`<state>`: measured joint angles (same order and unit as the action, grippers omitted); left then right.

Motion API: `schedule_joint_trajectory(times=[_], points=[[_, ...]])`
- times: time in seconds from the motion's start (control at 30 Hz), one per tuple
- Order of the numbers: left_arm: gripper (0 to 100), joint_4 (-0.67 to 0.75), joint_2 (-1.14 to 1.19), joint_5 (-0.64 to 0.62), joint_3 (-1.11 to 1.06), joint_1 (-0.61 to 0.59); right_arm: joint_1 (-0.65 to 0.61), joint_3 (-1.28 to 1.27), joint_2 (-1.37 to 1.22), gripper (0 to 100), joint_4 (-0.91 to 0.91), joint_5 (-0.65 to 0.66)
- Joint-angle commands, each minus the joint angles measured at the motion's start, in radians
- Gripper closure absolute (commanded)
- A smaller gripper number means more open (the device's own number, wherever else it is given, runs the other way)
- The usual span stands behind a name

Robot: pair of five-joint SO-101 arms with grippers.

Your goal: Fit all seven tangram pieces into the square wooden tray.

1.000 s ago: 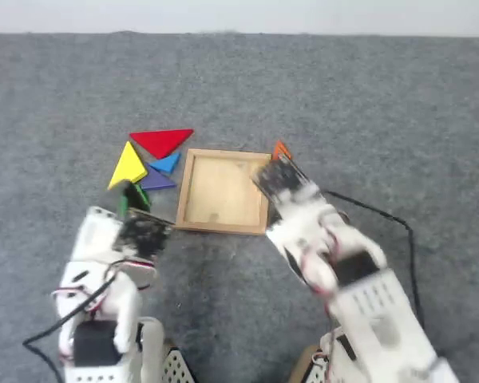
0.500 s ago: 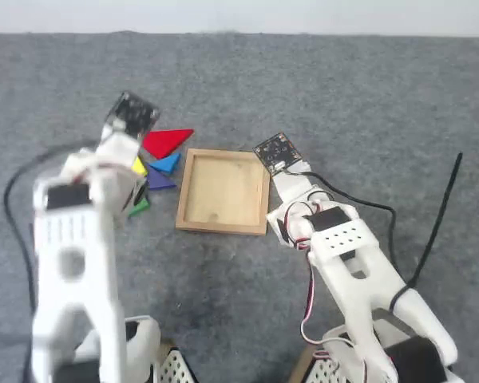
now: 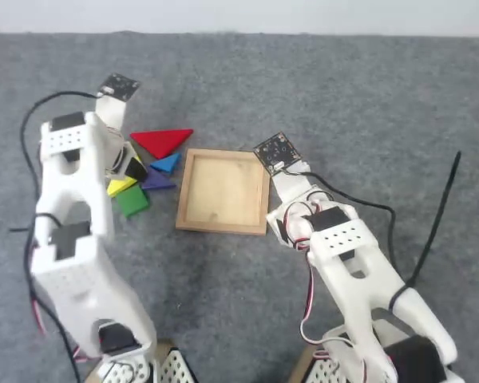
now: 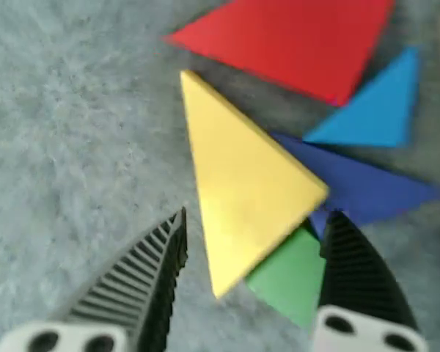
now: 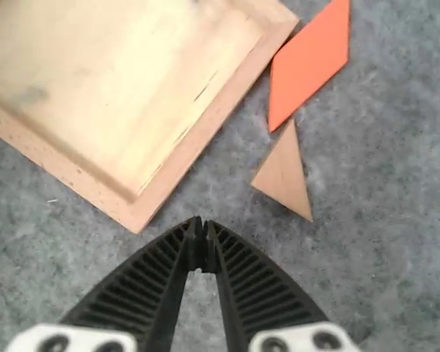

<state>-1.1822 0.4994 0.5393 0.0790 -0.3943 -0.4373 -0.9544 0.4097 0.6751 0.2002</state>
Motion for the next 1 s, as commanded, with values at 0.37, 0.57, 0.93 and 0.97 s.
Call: schedule_joint_trajectory(times=[0.37, 0.57, 0.93, 0.97], points=[[71, -0.003, 0.183, -0.086, 0.288, -0.133, 0.010, 0.061, -0.001, 98.6, -0.025, -0.009], [71, -0.021, 0.180, -0.295, 0.338, -0.160, 0.010, 0.061, -0.001, 98.6, -0.027, -0.011], [71, -0.270, 0.127, -0.511, 0.470, -0.046, 0.010, 0.061, -0.001, 98.6, -0.027, -0.011], [71, -0.239, 0.146, -0.549, 0.470, -0.041, 0.010, 0.061, -0.001, 98.6, -0.027, -0.011]])
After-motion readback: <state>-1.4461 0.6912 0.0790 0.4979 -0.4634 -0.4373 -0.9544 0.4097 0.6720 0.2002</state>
